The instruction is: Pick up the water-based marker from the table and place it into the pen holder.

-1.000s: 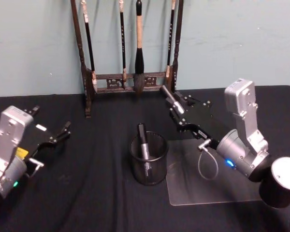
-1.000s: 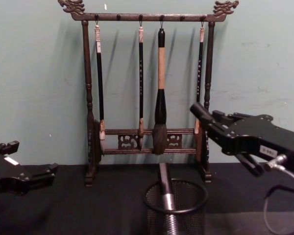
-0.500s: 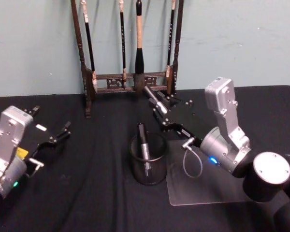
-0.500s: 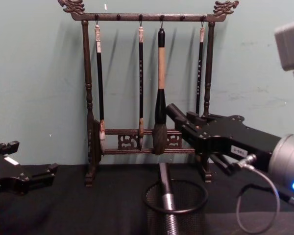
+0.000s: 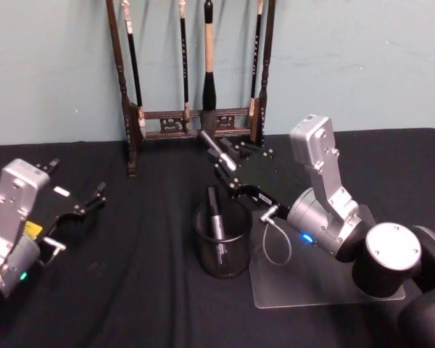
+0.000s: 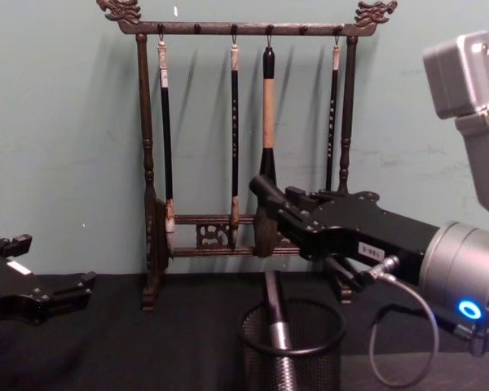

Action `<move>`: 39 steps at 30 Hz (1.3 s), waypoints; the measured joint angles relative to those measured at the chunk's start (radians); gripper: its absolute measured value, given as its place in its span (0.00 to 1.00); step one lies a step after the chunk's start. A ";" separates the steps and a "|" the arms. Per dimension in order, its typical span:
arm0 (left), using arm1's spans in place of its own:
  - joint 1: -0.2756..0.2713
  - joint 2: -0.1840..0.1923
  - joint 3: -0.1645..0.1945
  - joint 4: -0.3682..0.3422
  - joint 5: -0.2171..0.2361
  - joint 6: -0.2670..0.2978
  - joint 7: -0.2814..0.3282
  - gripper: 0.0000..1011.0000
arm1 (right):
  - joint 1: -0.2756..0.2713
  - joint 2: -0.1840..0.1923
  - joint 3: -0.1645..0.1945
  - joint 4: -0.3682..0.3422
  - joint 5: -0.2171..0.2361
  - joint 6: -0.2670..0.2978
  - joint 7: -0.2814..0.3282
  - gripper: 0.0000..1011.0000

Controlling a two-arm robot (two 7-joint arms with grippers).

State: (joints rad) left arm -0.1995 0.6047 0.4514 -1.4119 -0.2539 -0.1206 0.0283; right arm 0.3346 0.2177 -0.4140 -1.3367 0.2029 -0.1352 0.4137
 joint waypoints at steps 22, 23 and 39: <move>0.000 0.000 0.000 0.000 0.000 0.000 0.000 1.00 | 0.041 -0.017 -0.042 0.052 0.009 -0.014 0.026 0.24; 0.000 0.000 0.000 0.000 0.000 0.000 0.000 1.00 | 0.041 -0.017 -0.042 0.052 0.009 -0.014 0.026 0.24; 0.000 0.000 0.000 0.000 0.000 0.000 0.000 1.00 | 0.040 -0.017 -0.042 0.051 0.009 -0.014 0.026 0.41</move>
State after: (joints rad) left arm -0.1995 0.6047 0.4514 -1.4120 -0.2539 -0.1205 0.0282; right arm 0.3747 0.2007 -0.4556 -1.2854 0.2118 -0.1489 0.4397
